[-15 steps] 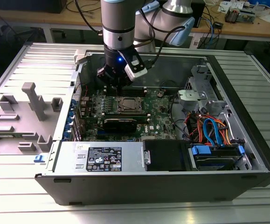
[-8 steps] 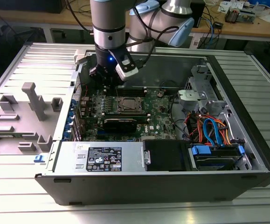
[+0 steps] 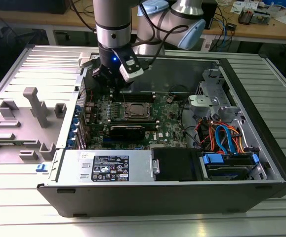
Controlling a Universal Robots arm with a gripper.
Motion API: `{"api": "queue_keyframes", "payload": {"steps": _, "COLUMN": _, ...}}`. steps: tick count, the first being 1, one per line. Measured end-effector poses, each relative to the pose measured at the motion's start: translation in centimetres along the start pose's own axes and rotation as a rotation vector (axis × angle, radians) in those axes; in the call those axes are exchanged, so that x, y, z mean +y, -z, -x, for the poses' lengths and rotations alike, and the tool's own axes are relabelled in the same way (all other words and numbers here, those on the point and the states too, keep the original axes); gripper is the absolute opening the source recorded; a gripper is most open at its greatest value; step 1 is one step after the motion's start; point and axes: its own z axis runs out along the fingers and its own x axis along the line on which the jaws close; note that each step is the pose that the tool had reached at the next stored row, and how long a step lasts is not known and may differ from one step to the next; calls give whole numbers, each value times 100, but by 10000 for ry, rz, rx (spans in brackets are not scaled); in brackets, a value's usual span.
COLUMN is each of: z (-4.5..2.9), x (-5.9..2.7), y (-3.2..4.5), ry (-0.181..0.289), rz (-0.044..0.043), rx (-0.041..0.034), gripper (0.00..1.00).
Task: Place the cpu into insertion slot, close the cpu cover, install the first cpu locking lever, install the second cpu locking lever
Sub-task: 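Install the first cpu locking lever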
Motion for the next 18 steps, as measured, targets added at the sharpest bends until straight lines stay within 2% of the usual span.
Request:
{"api": "queue_keyframes", "payload": {"steps": 7, "z": 11, "x": 174, "y": -7, "ry": 0, "rz": -1, "rx": 1, "gripper": 11}}
{"api": "queue_keyframes", "payload": {"steps": 12, "z": 22, "x": 215, "y": -8, "ry": -1, "rz": -2, "rx": 1, "gripper": 11}}
{"api": "queue_keyframes", "payload": {"steps": 18, "z": 75, "x": 287, "y": -12, "ry": 1, "rz": -4, "rx": 2, "gripper": 11}}
